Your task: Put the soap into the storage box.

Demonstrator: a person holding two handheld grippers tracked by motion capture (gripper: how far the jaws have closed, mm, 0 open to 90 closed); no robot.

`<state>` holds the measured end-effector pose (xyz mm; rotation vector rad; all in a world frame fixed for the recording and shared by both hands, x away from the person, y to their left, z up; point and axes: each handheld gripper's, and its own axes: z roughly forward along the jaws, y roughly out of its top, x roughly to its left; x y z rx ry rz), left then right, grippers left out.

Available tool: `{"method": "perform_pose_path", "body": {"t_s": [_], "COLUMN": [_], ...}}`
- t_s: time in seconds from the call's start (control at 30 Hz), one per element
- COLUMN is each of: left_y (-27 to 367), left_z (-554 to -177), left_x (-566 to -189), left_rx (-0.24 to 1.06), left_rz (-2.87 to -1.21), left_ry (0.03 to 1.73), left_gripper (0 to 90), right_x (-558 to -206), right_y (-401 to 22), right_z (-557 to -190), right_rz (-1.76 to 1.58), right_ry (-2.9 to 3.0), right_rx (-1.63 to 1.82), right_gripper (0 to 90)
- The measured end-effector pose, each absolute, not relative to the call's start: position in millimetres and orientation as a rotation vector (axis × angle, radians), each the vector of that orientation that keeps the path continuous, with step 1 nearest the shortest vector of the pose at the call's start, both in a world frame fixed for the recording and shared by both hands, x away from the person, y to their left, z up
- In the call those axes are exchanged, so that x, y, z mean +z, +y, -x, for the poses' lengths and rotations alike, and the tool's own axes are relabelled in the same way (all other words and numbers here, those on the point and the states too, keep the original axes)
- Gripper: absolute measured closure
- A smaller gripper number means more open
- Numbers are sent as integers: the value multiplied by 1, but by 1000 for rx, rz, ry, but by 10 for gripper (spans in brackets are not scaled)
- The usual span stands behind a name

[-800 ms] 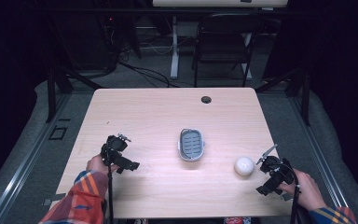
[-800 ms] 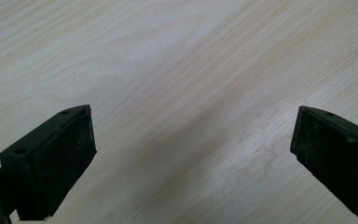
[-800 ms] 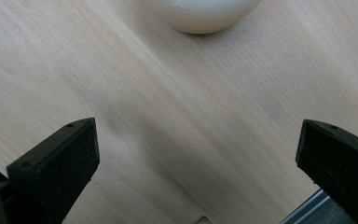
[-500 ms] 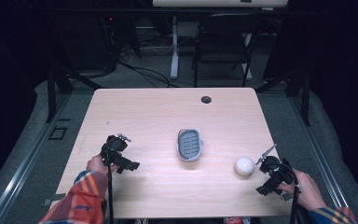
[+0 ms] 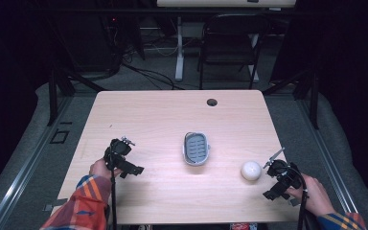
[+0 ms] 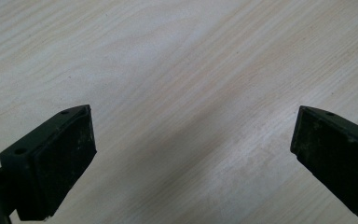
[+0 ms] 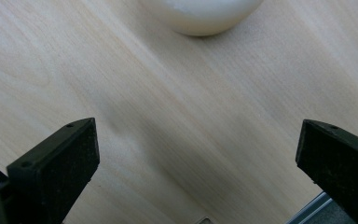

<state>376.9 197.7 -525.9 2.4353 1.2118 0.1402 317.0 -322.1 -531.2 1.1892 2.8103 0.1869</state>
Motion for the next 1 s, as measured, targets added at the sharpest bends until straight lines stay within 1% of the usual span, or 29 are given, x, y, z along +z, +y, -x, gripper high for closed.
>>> {"method": "perform_pose_path", "body": {"t_s": [0.03,0.1,0.23,0.27,0.3,0.4,0.43,0.83,1.0], "left_y": [198,198,197,197,197,196,196,196,196], "left_z": [-377,-377,-378,-378,-378,-378,-378,-379,-379], "left_x": [-526,-526,-526,-527,-527,-527,-527,-528,-528], "left_rx": [139,139,136,135,131,127,128,121,119], "left_rz": [-2439,-2441,-2443,-2443,-2443,-2440,-2440,-2444,-2450], "left_ry": [1209,1209,1207,1208,1208,1213,1212,1210,1205], "left_gripper": [0,0,0,0,0,0,0,0,0], "right_x": [-529,-530,-526,-529,-526,-529,-526,-522,-521], "right_y": [-322,-321,-319,-318,-317,-311,-310,-297,-289], "right_z": [-317,-316,-320,-320,-323,-325,-328,-337,-342], "right_rz": [-1180,-1210,-1179,-1204,-1166,-1181,-1142,-1112,-1103], "right_ry": [2809,2768,2775,2765,2781,2765,2783,2729,2730], "right_rx": [174,260,245,302,230,278,224,348,285], "right_gripper": [0,0,0,0,0,0,0,0,0]}}
